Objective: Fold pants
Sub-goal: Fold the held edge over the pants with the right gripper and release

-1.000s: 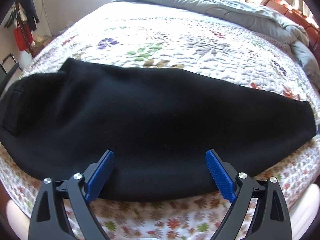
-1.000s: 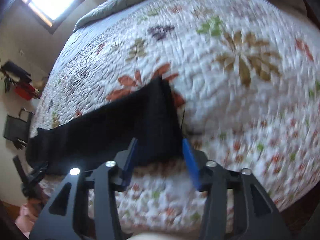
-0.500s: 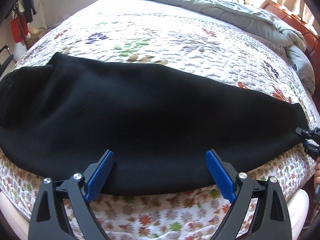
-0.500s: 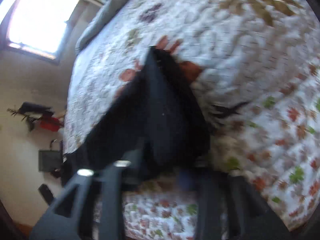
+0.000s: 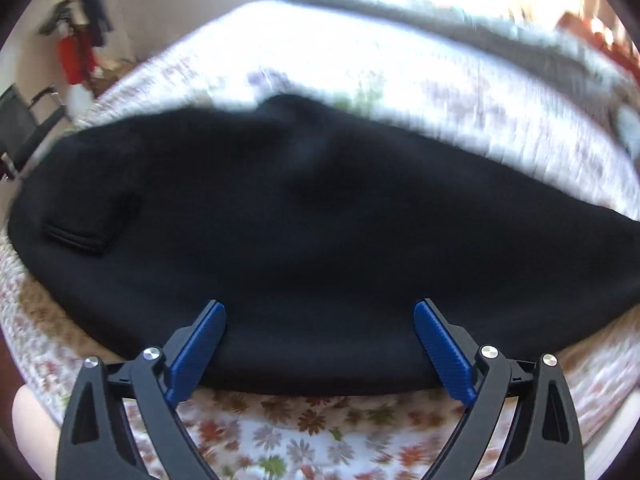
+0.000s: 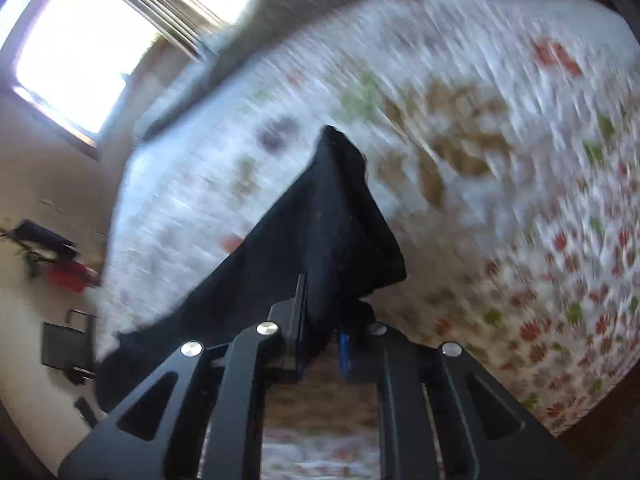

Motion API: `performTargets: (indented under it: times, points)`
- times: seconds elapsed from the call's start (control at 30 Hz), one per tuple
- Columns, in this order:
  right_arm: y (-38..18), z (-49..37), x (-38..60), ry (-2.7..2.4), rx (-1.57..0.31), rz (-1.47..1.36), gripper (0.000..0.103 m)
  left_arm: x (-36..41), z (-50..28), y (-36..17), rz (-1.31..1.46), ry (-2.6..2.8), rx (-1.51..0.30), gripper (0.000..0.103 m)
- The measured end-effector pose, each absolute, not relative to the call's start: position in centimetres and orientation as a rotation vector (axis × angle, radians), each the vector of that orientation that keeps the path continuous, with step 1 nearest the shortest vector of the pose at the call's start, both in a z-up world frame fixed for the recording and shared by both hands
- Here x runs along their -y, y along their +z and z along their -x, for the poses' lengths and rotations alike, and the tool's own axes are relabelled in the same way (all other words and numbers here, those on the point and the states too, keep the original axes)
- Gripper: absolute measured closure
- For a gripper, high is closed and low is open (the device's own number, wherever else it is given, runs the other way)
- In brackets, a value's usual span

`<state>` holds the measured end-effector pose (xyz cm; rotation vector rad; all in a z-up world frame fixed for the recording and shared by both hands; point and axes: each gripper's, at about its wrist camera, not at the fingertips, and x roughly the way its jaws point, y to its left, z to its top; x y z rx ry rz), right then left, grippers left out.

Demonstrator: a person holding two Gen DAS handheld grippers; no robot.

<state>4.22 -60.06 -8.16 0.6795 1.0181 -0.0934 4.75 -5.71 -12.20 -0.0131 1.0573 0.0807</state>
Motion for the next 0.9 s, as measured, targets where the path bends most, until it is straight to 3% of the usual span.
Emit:
performTargets:
  times: [0.13,0.37,0.53,0.9]
  points:
    - [-10.7,-4.3,59.4,-0.146,-1.061,-0.651,0.092,5.6,-5.0,-12.2,-0.001,0.060,-1.024,0.004]
    - [-0.6,-4.4,51.3,-0.074,-0.921,-0.398,0.091,2.4,-4.8,-9.6,0.129,0.066,-1.007,0.004]
    - [3.6,-5.1,41.7,0.052,-0.870,-0.231,0.091,-0.3,-3.9,-8.3,0.165,0.082,-1.003,0.004]
    - [0.1,-7.4,21.8,0.286,-0.934,-0.008,0.090,-6.2,-2.0,-5.9,0.252,0.137,-0.965,0.004]
